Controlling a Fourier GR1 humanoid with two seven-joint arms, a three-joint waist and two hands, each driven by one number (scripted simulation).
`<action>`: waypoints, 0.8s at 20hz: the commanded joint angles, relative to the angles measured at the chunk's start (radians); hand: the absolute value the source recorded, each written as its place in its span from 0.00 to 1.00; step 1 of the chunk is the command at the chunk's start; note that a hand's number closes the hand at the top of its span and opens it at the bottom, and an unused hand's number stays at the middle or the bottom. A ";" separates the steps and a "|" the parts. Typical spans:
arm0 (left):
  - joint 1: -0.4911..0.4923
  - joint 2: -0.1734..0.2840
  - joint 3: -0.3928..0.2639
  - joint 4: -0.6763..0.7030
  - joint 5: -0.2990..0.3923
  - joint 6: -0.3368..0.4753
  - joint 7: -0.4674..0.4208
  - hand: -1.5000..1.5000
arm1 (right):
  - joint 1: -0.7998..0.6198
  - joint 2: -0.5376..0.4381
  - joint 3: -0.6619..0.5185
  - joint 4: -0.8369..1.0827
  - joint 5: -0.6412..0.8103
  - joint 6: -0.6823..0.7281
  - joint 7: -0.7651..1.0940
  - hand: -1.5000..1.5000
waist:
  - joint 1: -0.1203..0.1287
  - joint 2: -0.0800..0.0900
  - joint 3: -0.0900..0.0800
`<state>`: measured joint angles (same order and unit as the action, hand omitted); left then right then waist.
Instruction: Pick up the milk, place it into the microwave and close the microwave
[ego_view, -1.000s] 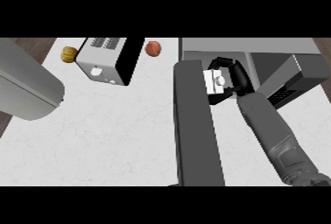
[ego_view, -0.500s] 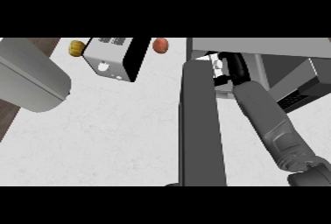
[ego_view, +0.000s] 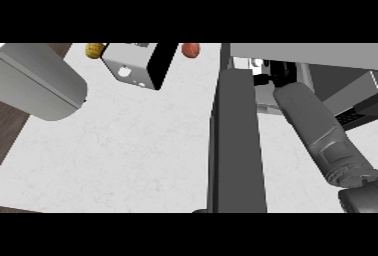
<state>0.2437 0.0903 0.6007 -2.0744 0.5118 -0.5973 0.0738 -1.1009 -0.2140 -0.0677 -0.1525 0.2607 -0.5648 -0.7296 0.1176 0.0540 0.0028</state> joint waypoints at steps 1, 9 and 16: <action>-0.021 -0.005 -0.023 0.000 -0.012 0.002 0.003 0.00 | 0.012 -0.028 0.012 0.027 0.027 -0.058 -0.034 1.00 | 0.013 0.014 0.002; -0.049 0.001 -0.024 0.011 -0.052 0.016 -0.003 0.00 | 0.025 -0.103 0.045 0.148 0.084 -0.312 0.184 0.00 | 0.028 0.029 -0.003; -0.058 0.008 -0.039 0.033 -0.098 -0.001 -0.015 0.00 | -0.002 -0.067 0.064 0.093 0.099 -0.194 0.088 0.00 | 0.046 0.025 0.005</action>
<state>0.1853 0.1016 0.5713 -2.0421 0.4313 -0.5919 0.0633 -1.0993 -0.2811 -0.0086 -0.0507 0.3536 -0.7857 -0.6123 0.1538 0.0778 0.0052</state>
